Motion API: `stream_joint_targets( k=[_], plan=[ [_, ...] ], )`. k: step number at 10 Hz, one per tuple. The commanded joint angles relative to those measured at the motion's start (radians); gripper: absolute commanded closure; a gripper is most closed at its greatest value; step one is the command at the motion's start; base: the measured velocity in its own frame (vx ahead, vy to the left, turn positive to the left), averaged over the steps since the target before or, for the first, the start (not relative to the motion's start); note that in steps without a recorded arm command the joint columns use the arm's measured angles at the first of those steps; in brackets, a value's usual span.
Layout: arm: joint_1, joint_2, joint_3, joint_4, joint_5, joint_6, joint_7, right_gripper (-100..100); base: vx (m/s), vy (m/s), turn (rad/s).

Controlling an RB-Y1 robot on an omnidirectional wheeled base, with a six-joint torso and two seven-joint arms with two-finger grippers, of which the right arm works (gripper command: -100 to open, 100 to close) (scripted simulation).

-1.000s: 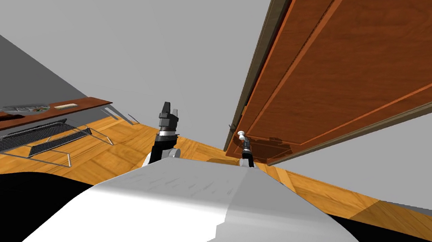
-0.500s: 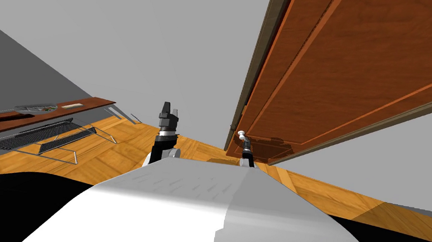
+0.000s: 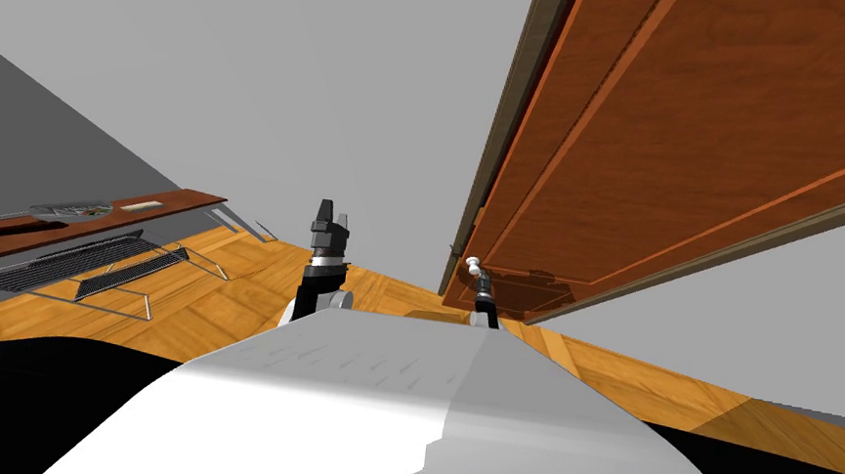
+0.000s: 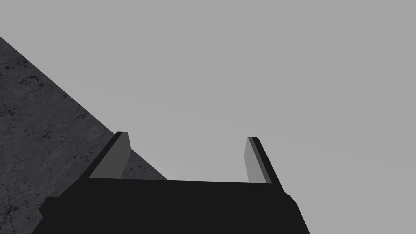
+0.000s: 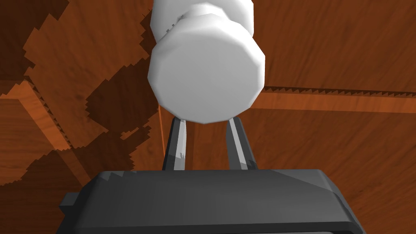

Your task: Pull the door open

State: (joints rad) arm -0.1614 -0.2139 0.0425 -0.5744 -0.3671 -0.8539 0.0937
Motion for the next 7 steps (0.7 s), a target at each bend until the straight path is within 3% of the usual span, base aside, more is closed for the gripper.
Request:
stream_joint_targets(
  k=[1,2,7],
  plan=[
    [-0.034,0.036,0.021,0.039,0.011,-0.011,0.003,100,0.007,0.006,-0.027],
    [-0.012,0.001,0.003,0.019,-0.008,-0.002,-0.038,100,-0.018,-0.024,0.027],
    [-0.005,-0.007,0.015,0.013,-0.029,-0.004,-0.151,100,-0.034,-0.011,0.054]
  ],
)
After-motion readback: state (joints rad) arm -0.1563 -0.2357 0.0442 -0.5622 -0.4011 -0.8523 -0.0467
